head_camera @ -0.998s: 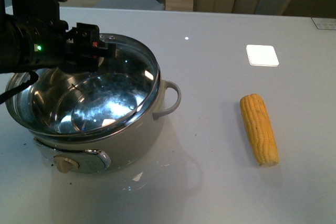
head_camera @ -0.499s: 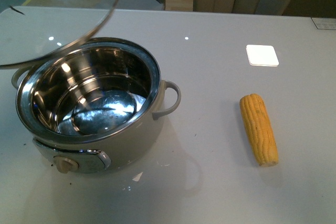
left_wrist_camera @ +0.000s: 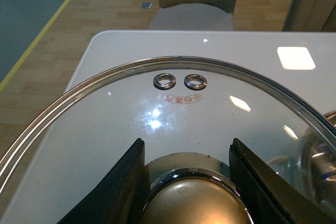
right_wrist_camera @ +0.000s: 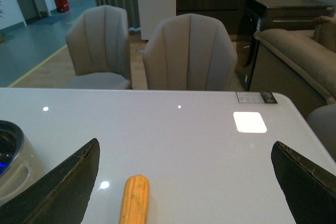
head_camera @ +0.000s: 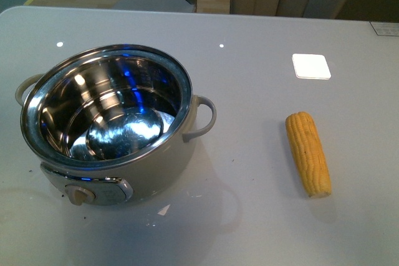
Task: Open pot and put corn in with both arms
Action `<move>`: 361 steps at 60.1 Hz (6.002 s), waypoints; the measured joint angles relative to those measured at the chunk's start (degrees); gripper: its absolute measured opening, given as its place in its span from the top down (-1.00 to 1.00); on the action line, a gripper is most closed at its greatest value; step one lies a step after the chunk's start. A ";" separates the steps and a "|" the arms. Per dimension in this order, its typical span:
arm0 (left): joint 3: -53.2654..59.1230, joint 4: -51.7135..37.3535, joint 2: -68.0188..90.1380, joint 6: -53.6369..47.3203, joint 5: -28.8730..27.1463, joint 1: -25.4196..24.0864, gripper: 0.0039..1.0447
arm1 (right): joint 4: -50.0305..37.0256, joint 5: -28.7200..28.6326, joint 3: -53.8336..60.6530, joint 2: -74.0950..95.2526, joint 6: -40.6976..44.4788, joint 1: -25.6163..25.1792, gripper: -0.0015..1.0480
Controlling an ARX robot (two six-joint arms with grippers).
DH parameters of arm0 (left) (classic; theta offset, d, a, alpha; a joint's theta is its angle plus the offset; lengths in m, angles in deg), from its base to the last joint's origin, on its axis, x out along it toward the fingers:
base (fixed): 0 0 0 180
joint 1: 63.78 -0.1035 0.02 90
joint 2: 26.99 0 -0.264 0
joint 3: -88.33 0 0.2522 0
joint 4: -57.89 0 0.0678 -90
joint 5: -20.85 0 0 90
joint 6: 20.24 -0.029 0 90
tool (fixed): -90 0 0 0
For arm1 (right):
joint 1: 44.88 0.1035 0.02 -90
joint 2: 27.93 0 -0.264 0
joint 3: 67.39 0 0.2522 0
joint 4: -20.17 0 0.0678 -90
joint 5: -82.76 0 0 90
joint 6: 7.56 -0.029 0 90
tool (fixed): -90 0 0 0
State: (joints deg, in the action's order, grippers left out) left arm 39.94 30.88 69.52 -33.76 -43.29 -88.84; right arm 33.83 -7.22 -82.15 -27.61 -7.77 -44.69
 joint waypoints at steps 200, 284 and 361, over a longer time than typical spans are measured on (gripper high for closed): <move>29.79 2.78 -53.13 13.20 -14.12 12.76 0.86 | 0.00 0.00 0.00 0.00 0.02 0.00 -0.83; 33.86 40.57 -95.95 13.40 -25.88 24.92 0.94 | 0.02 0.00 0.00 -0.04 0.02 0.00 -0.83; 33.86 40.76 -96.19 13.40 -25.88 24.92 -0.87 | -16.35 -1.18 -24.96 93.33 -11.56 8.85 -0.83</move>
State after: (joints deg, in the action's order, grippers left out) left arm 73.79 71.64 -26.68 -20.36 -69.17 -63.93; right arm 17.48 -8.41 -107.11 65.72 -19.33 -35.84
